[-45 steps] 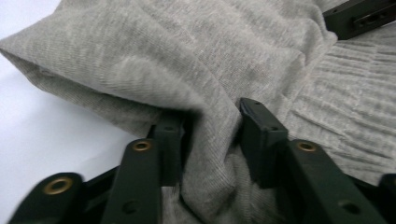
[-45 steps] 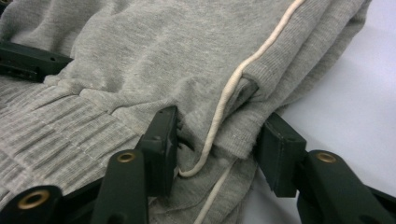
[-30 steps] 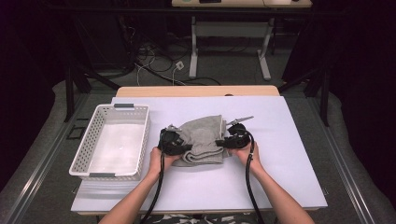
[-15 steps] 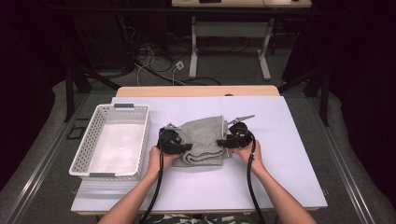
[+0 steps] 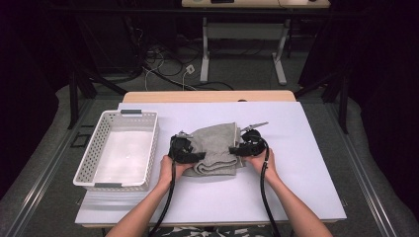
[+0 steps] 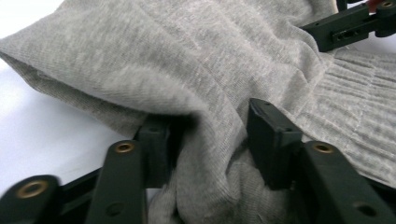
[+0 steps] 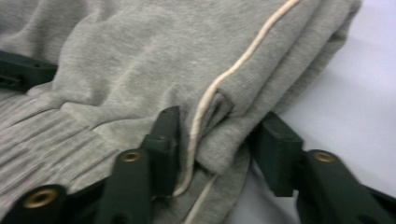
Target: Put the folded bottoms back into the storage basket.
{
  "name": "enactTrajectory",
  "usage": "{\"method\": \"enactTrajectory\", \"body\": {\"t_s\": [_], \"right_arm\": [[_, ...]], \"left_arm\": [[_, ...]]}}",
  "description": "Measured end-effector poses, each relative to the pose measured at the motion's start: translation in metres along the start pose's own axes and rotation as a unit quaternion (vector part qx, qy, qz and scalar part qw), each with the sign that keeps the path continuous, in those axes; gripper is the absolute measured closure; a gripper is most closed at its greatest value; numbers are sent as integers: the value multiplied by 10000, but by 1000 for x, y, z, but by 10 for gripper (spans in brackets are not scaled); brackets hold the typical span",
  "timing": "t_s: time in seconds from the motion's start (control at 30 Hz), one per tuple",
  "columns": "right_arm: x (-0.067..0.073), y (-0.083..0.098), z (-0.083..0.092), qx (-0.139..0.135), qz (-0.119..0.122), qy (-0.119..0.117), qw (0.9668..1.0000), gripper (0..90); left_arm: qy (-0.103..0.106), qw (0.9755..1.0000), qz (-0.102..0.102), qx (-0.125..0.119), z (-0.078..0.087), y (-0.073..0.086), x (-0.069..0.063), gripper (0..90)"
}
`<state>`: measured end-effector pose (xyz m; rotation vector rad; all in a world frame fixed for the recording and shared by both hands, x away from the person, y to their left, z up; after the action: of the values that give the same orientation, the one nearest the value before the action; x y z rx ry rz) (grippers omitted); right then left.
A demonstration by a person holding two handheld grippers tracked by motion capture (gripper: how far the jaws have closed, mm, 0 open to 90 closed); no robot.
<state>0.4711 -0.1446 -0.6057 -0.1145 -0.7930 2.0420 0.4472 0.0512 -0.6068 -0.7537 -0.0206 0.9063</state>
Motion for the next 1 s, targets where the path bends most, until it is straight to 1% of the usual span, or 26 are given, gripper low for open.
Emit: {"method": "enactTrajectory", "body": {"t_s": [0.07,0.1,0.13,0.17,0.27,0.47,0.7,0.8,1.0], "right_arm": [[0,0,0,12,-3,-18,10000,628],[0,0,0,12,-3,-18,10000,628],[1,1,0,15,-20,-56,10000,674],[1,1,0,15,-20,-56,10000,674],[3,1,0,35,-52,-70,10000,706],[5,0,2,-52,-65,-28,10000,728],[9,-2,6,-126,119,98,9998,736],[10,-3,9,-172,183,104,9996,737],[13,-5,15,-244,188,81,9995,740]], "left_arm": [[43,10000,22,-27,0,1,0,654],[57,10000,22,-30,0,1,1,654],[87,10000,29,-32,-1,1,1,697],[101,9999,29,-31,-1,1,1,697],[136,9999,36,-33,0,1,0,736],[211,9998,39,-60,2,1,1,742],[286,9995,-31,-117,9,-2,-1,744],[300,9994,-74,-150,11,-3,-2,744],[308,9991,-144,-242,18,-7,-6,746]]}}
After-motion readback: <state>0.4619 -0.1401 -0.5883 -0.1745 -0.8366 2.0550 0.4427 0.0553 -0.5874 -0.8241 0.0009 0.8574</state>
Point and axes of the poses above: each handheld gripper's, and its own axes: z roughly backward along the jaws, y roughly out of its underside, x roughly to its left, the point moved 7 cm from there along -z, roughly forward along the jaws, and after that the axes turned 6 degrees about x, right-handed, at the moved point
